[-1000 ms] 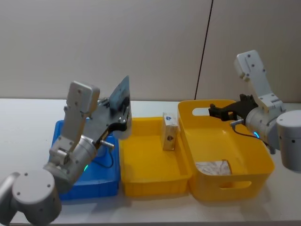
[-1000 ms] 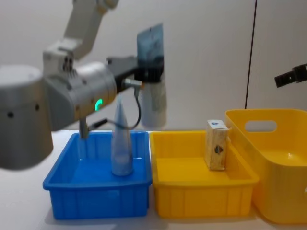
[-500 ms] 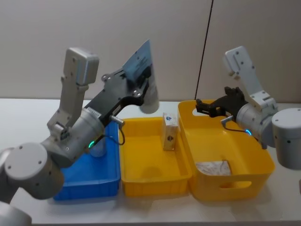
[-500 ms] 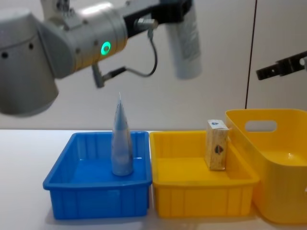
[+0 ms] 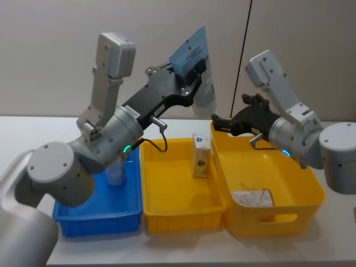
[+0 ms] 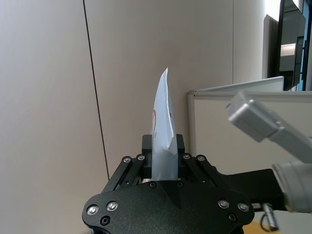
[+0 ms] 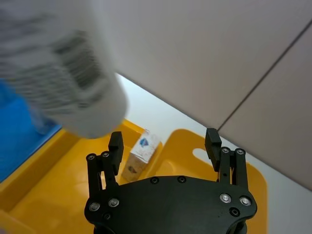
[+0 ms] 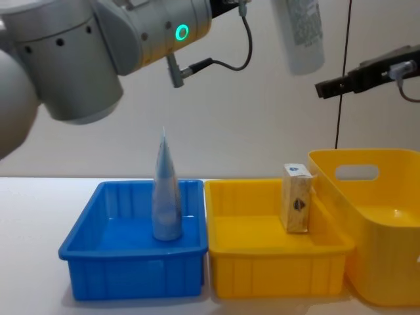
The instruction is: Bimanual collaborative sorting of washing and personal care products
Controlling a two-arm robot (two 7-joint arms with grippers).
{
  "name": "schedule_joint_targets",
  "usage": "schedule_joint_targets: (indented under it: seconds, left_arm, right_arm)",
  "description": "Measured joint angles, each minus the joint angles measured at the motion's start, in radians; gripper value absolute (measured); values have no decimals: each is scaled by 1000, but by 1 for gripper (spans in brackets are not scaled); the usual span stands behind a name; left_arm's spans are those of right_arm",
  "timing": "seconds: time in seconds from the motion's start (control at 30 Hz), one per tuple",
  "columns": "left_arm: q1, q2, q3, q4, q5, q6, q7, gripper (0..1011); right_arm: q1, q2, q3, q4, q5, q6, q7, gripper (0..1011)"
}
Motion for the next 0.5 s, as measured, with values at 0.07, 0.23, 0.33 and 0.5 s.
schedule_joint_targets:
  seconds: [0.07, 0.23, 0.33, 0.5]
  left_arm:
    - [-13, -6, 2, 23, 0, -9, -4, 220]
    - [-61, -31, 8, 117, 4, -42, -13, 220]
    - [-88, -45, 11, 172, 10, -60, -17, 220]
    - [-128, -67, 13, 249, 21, -84, -20, 220]
  right_arm:
    - [3, 9, -7, -3, 1, -10, 19, 1004]
    - [10, 52, -22, -29, 9, -39, 94, 1004]
    - [8, 90, -27, -56, 18, -52, 147, 1004]
    - [-9, 161, -26, -111, 34, -59, 218, 1004]
